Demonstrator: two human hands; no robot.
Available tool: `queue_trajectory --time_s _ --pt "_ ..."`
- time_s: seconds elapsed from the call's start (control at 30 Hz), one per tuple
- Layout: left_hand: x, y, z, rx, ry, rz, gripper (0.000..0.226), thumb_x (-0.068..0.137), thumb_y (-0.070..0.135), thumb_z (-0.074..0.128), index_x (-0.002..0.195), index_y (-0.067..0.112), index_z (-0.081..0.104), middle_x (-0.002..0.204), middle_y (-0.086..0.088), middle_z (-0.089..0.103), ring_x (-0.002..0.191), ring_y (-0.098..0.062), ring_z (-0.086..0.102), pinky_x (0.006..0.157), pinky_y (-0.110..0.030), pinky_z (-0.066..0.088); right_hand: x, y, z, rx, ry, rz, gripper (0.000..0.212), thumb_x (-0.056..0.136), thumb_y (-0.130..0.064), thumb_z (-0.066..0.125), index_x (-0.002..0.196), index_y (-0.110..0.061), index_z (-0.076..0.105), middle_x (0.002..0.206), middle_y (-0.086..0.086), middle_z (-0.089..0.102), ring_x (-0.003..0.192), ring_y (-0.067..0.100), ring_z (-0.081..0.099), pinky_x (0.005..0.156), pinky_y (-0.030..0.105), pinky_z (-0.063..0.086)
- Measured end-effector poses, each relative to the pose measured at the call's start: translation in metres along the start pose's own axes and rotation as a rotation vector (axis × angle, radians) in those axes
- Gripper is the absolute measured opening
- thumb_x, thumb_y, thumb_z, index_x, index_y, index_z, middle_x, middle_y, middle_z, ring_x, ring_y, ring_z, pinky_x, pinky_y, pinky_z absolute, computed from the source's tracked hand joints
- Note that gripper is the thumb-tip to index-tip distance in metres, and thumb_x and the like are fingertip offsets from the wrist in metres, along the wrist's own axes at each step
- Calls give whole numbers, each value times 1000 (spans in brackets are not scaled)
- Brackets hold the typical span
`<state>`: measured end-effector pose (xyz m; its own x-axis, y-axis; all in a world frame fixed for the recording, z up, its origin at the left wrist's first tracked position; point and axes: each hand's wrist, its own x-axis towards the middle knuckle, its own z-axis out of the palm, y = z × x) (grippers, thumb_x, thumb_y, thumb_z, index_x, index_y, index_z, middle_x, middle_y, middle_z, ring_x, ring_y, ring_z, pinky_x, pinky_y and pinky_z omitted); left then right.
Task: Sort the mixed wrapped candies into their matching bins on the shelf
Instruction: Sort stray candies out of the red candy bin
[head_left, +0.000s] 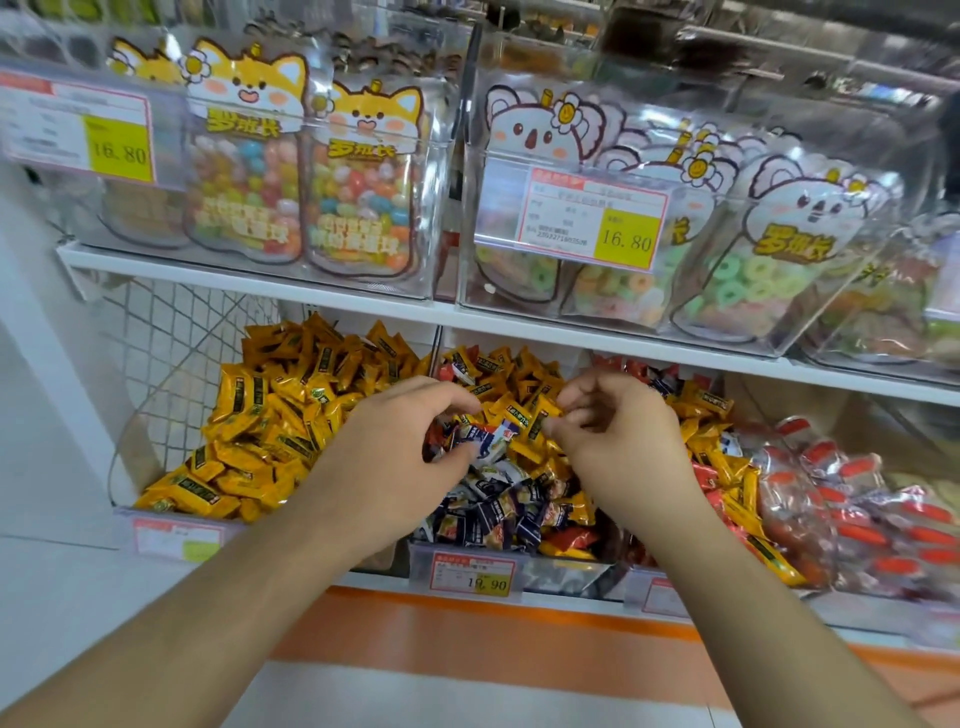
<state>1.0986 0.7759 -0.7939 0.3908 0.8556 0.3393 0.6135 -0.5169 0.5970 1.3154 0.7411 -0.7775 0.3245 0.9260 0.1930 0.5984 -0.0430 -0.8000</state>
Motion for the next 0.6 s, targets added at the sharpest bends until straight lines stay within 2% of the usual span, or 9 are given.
queue_trajectory --time_s 0.13,0.2,0.27,0.33,0.4,0.43,0.47,0.53,0.6 --pt "-4 13 0 -89 8 6 54 81 54 80 129 39 59 112 28 61 107 12 55 89 -10 47 -13 -20 1 299 -91 -2 20 84 -6 83 93 -15 67 79 2 72 73 16 70 66 23 58" --pt "-5 17 -3 -78 27 -4 50 81 50 81 125 37 61 108 26 63 104 10 58 87 -14 51 -18 -28 4 377 -171 -16 19 85 -6 82 95 -12 67 80 3 74 76 18 73 71 28 62" --pt "-5 18 -8 -25 64 -18 35 87 38 80 120 37 67 105 25 66 100 8 59 84 -15 51 -18 -29 3 363 -230 -34 17 87 -6 80 97 -14 69 88 3 76 83 19 76 80 33 63" --pt "-4 12 -18 40 120 -70 28 92 31 75 119 36 69 104 24 66 94 6 60 75 -10 46 -12 -22 -2 247 -205 -70 17 91 -4 76 98 -18 71 94 -1 76 88 11 74 85 30 62" --pt "-3 1 -29 126 162 -137 29 93 28 72 122 33 68 108 20 65 86 2 60 71 -8 42 -5 -9 -10 30 -131 -134 22 94 -1 68 101 -22 71 96 -9 74 91 2 69 85 18 58" --pt "-2 -6 -33 173 166 -167 33 93 29 72 126 31 66 115 16 64 91 -1 61 76 -14 48 -2 -3 -14 -96 -113 -164 24 94 -2 67 104 -24 70 98 -13 71 93 -2 66 83 11 53" --pt "-1 -12 -34 205 156 -194 39 93 30 72 131 30 64 126 12 63 103 -8 62 88 -24 52 -1 2 -17 -211 -116 -182 25 95 -5 67 108 -26 70 101 -17 70 95 -4 63 81 6 49" --pt "-2 -16 -34 200 116 -217 45 94 32 70 138 31 59 141 9 57 126 -15 55 106 -33 45 2 12 -19 -408 -168 -195 27 95 -14 69 117 -29 68 113 -18 67 106 1 60 88 10 43" --pt "-3 -13 -28 159 75 -193 44 96 33 68 139 33 58 143 13 55 132 -11 50 108 -27 37 5 19 -15 -568 -225 -221 27 95 -24 71 121 -31 68 120 -13 67 118 13 57 104 29 42"
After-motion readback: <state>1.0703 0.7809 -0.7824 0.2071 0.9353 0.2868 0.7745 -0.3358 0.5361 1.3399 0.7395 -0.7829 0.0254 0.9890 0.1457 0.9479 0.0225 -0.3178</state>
